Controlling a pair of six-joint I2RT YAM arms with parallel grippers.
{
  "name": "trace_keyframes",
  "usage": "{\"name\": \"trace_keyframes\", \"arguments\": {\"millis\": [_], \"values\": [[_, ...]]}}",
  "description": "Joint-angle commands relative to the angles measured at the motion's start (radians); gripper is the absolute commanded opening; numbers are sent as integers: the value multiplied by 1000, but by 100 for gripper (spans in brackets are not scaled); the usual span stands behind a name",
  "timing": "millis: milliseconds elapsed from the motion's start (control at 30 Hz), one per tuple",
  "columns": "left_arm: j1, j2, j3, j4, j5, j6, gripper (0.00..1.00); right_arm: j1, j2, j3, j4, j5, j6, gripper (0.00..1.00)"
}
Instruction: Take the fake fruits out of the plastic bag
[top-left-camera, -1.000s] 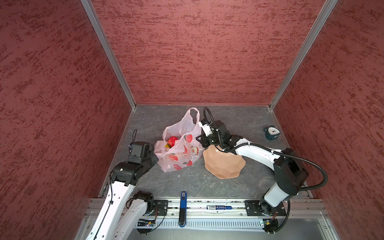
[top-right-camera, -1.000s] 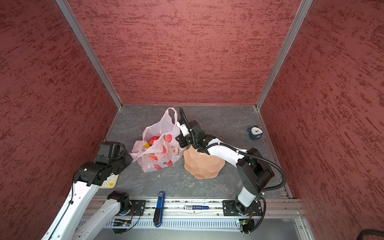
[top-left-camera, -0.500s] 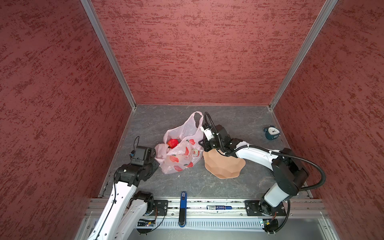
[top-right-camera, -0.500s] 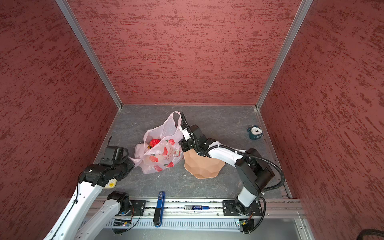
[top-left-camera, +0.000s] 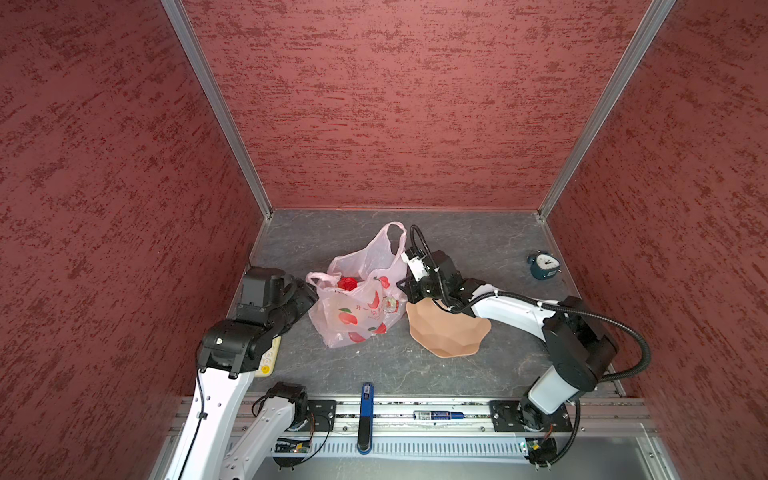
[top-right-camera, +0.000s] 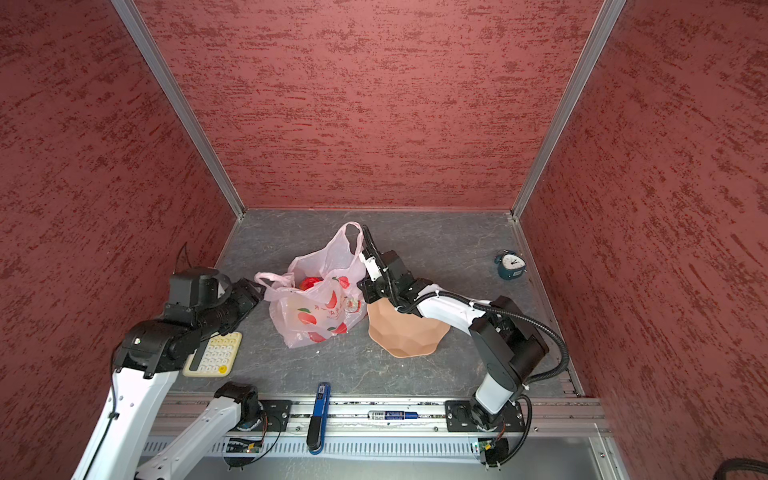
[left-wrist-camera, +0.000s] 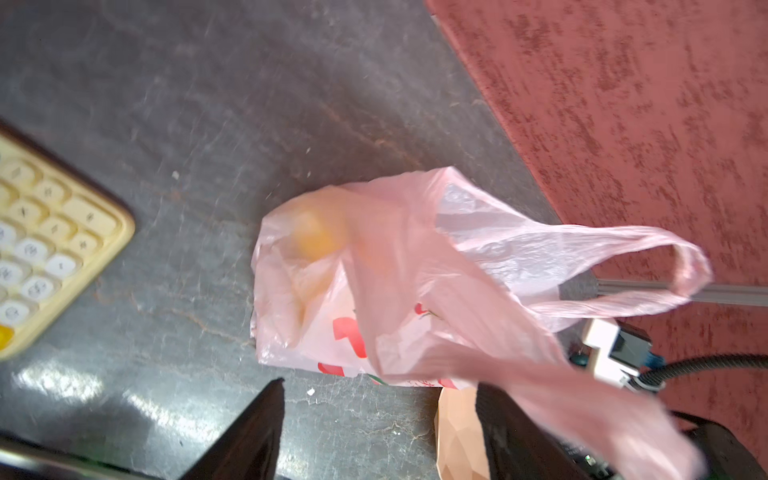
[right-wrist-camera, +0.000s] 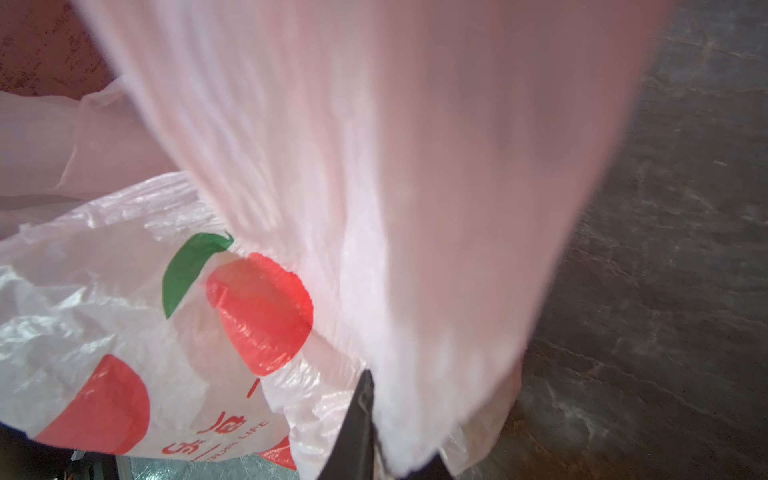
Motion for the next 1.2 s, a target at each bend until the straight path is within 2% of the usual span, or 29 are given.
{"name": "trace_keyframes", "arguments": {"millis": [0, 200, 300, 433, 567, 767, 1000, 1100, 1167], "values": [[4, 84, 117, 41, -7, 153, 80, -3, -42, -13, 43, 11, 1, 13], [5, 338, 440, 16, 73, 339, 97, -2, -56, -19, 43, 17, -2, 13], [3, 474, 575, -31, 140, 410, 99, -2, -57, -15, 40, 22, -5, 13], [-17, 625, 679, -145, 170, 460, 99, -2, -58, -5, 31, 27, -11, 13], [-59, 699, 649, -237, 134, 485, 98, -2, -67, -1, 30, 31, -17, 13], [-90, 690, 505, -287, 48, 471, 96, -1, -74, 1, 31, 33, -21, 13], [-100, 728, 284, -213, 1, 452, 93, -1, -80, -9, 39, 26, -21, 13], [-100, 767, 240, -164, 3, 440, 84, -1, -82, -12, 35, 26, -21, 13], [-99, 790, 232, -146, -18, 427, 68, -1, -85, -16, 35, 31, -22, 13]]}}
